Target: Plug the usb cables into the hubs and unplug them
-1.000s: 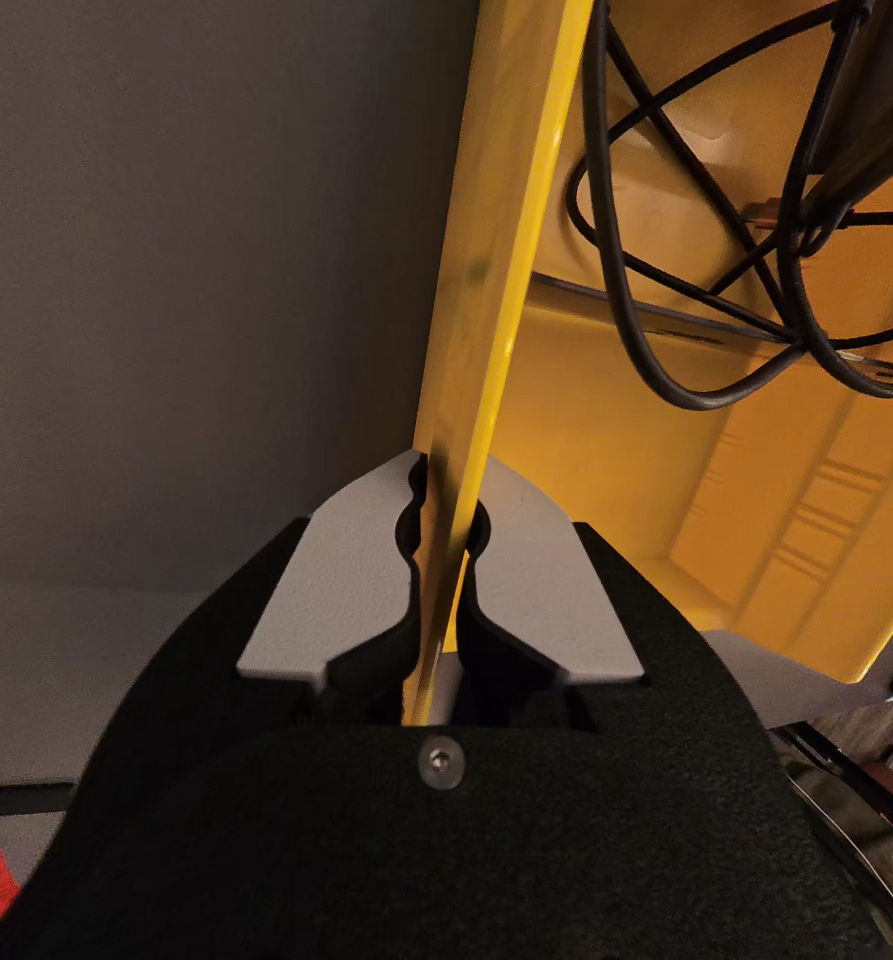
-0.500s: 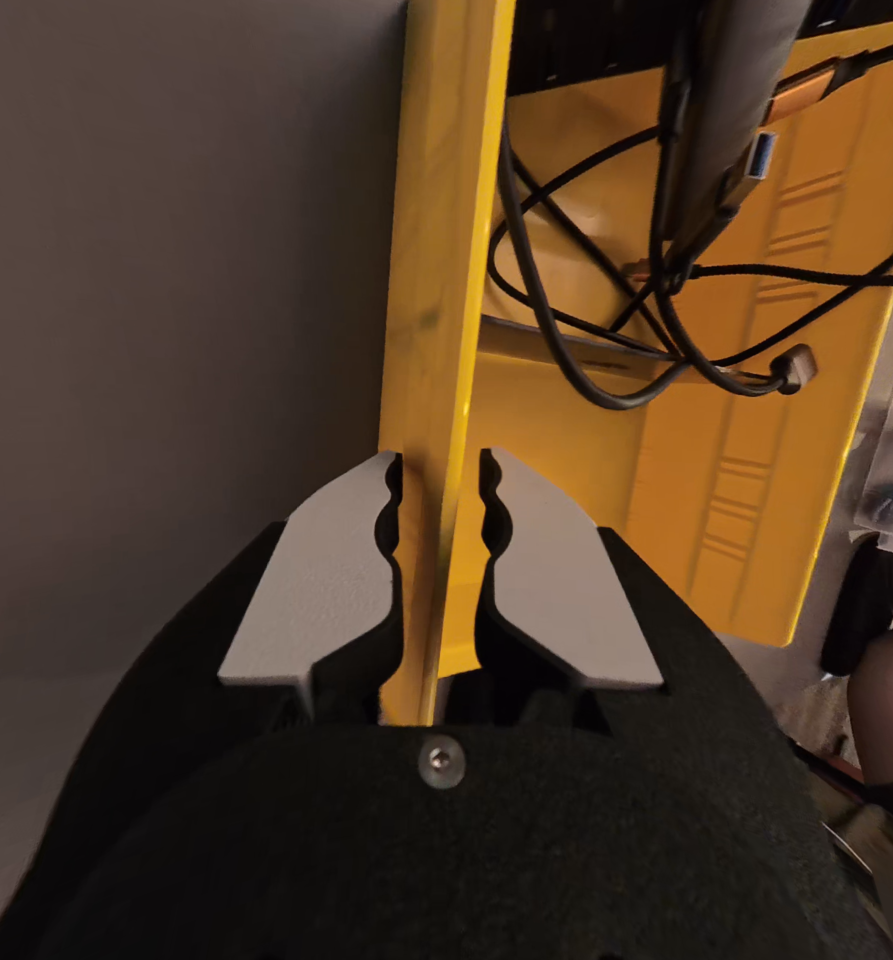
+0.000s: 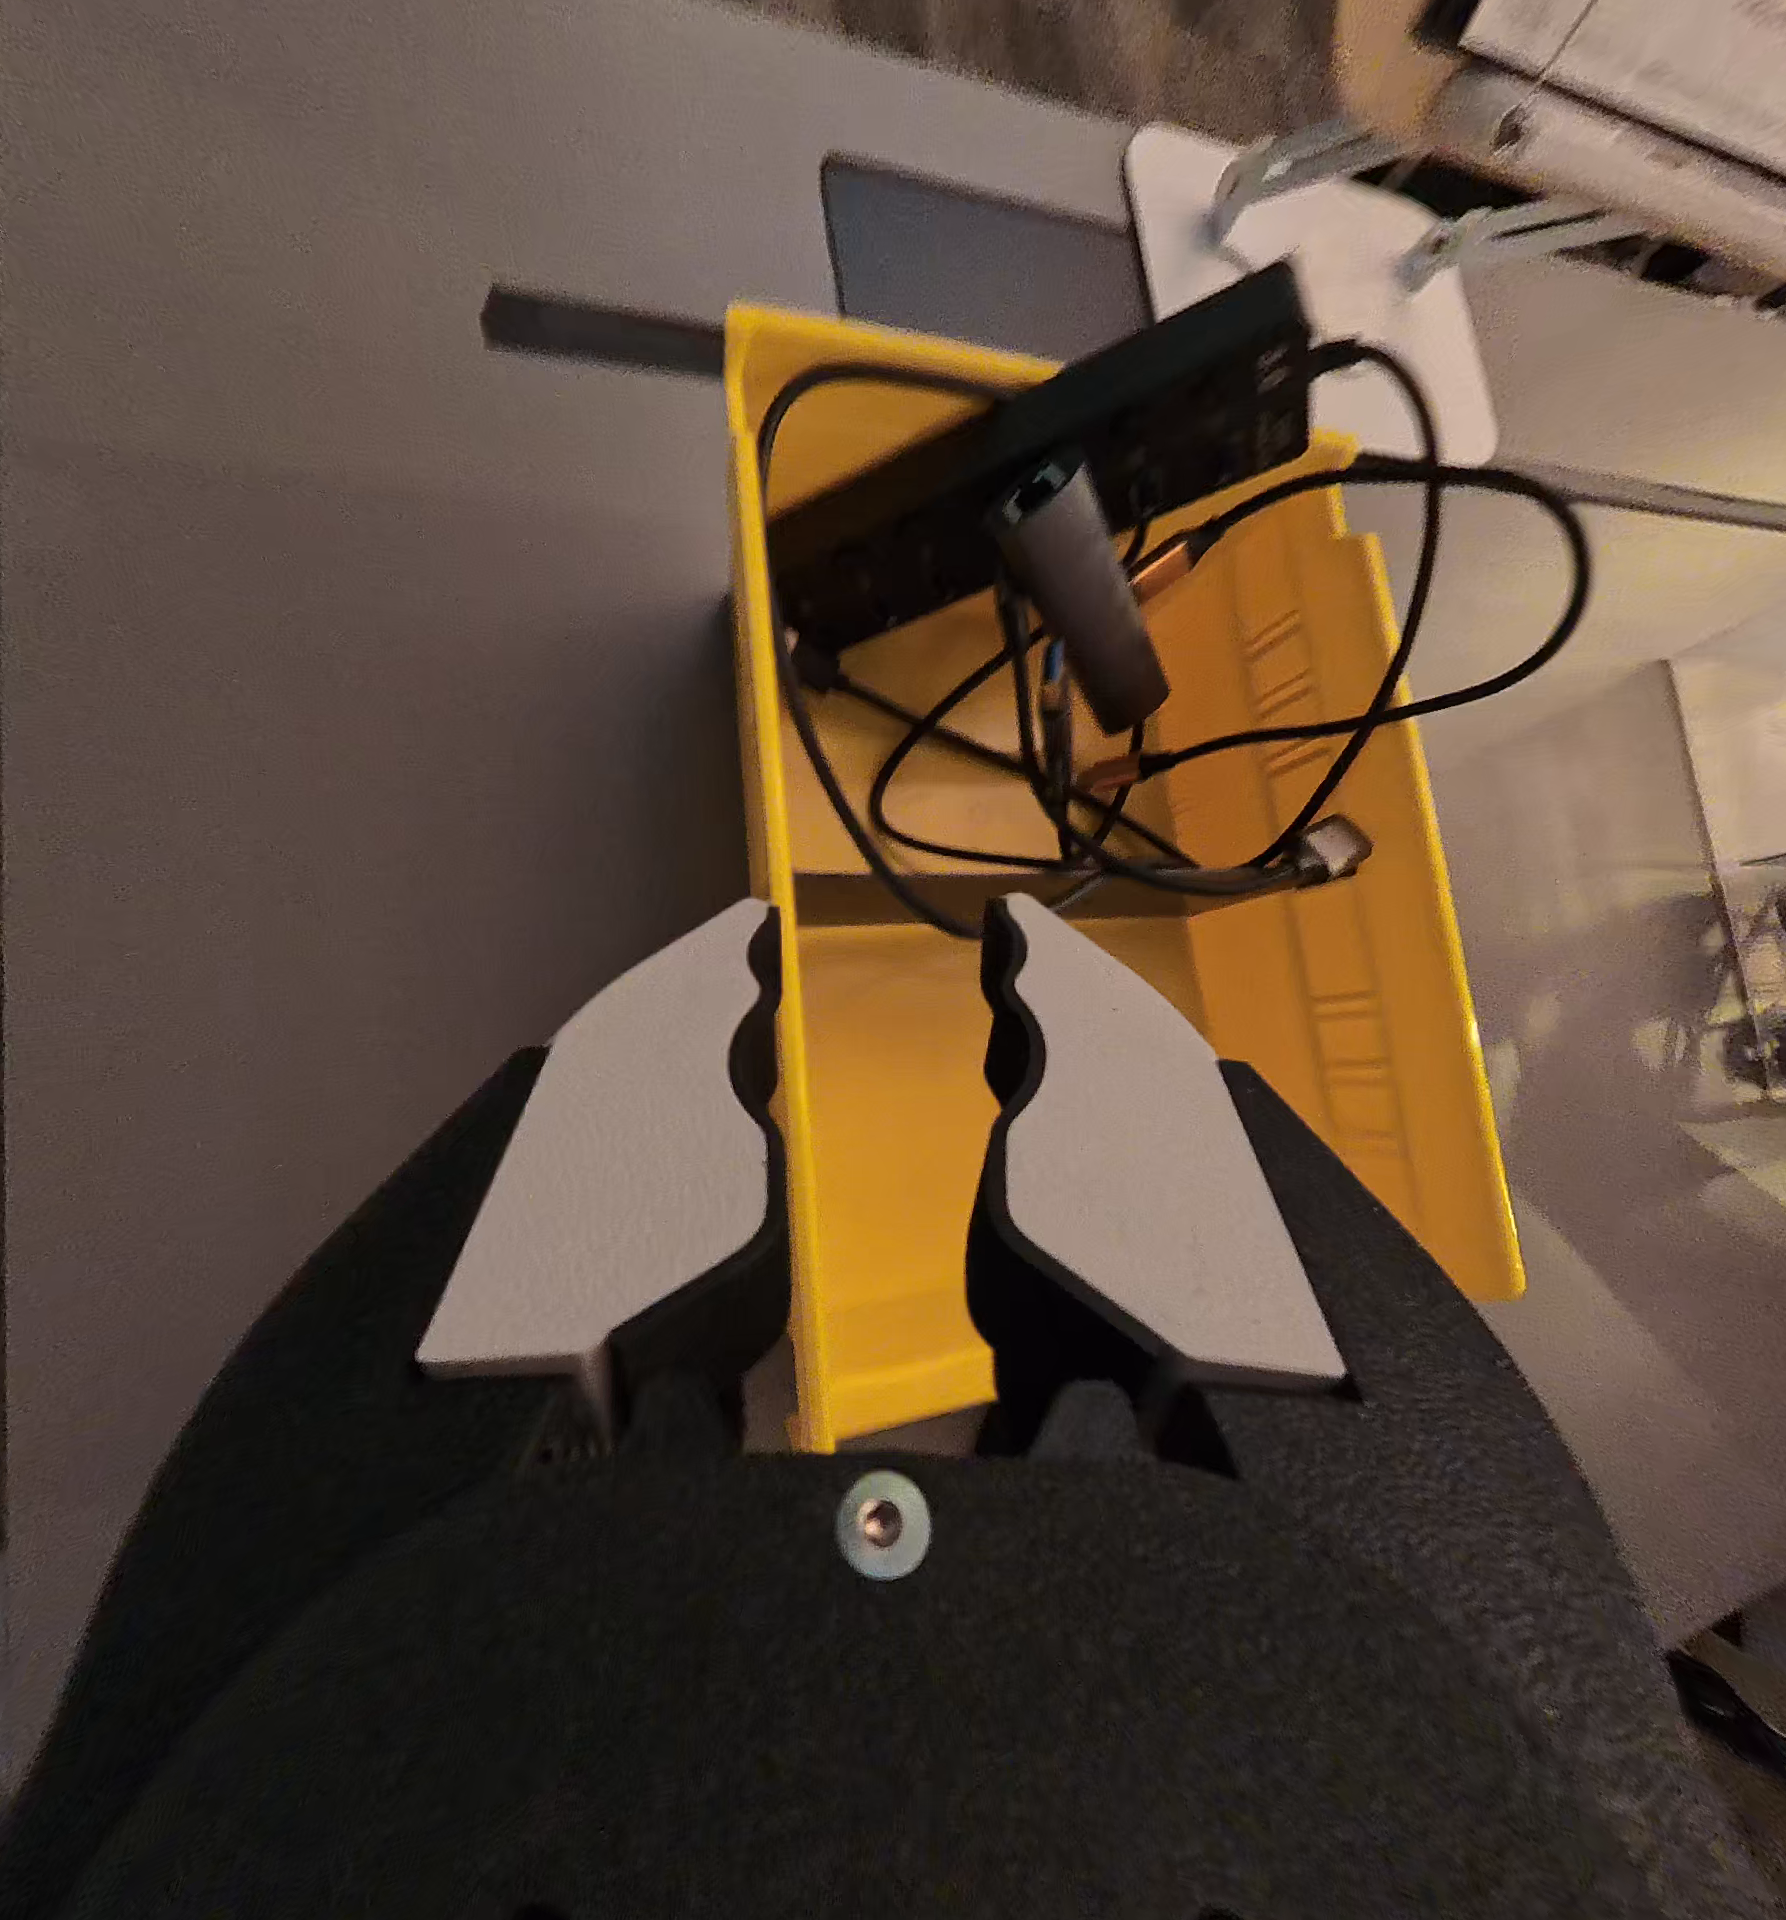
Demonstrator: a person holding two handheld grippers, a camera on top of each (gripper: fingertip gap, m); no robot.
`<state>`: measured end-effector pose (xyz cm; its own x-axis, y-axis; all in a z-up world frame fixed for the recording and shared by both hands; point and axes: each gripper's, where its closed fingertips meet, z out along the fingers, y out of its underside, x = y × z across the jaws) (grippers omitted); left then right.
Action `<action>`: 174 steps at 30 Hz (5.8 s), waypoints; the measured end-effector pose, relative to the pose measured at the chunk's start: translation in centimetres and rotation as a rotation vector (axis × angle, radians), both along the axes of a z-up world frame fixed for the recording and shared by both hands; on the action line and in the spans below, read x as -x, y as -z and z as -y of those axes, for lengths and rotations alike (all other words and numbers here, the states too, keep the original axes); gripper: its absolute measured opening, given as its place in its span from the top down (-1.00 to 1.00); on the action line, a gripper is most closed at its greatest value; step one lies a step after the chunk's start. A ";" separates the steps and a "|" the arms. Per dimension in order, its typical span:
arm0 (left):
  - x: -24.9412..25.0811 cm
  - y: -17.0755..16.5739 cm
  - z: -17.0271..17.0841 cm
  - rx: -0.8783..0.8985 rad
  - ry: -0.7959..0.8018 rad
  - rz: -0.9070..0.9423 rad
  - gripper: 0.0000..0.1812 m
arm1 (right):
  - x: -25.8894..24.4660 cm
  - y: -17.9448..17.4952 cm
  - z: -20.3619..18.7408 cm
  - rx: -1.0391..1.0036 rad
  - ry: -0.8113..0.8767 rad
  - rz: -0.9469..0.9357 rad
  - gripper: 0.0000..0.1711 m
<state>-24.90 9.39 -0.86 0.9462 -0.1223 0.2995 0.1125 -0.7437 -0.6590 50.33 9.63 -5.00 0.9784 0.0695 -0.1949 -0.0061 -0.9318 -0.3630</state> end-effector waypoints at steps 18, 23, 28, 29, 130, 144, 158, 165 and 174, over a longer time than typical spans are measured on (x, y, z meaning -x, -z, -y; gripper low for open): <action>-8.0 -0.6 -3.4 -0.210 0.293 -0.073 0.56 | 7.2 -20.3 -1.7 -1.254 -0.265 0.000 0.30; -8.9 0.8 -5.1 -0.184 0.401 -0.233 0.53 | 10.0 -20.9 -1.9 -1.317 -0.344 -0.150 0.25; -8.8 2.7 -7.1 -0.174 0.523 -0.455 0.47 | 11.0 -19.9 -2.4 -1.286 -0.395 -0.051 0.28; -8.6 3.1 -7.5 -0.173 0.536 -0.486 0.48 | 11.0 -19.7 -2.5 -1.278 -0.400 -0.039 0.28; -16.2 2.5 -3.6 -0.141 0.883 -0.460 0.61 | 16.9 -16.9 -1.8 -1.155 -0.659 0.048 0.40; -16.3 5.1 -4.5 -0.116 0.863 -0.506 0.81 | 15.4 -16.5 -2.7 -1.150 -0.649 0.023 0.43; -16.8 4.2 -4.8 -0.149 0.859 -0.583 0.81 | 15.3 -15.5 -3.8 -1.119 -0.648 0.036 0.45; -15.6 0.6 -4.3 -0.213 0.801 -0.621 0.81 | 15.3 -15.0 -4.1 -1.102 -0.650 0.046 0.46; -14.6 -8.2 -2.5 -0.427 0.671 -0.734 0.81 | 16.0 -15.3 -4.1 -1.115 -0.656 0.053 0.46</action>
<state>-10.27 11.92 7.34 0.5784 -0.6423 -0.5029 -0.7596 -0.1992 -0.6191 34.36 13.69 10.29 0.7046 0.6352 0.3164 0.3726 0.0483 -0.9267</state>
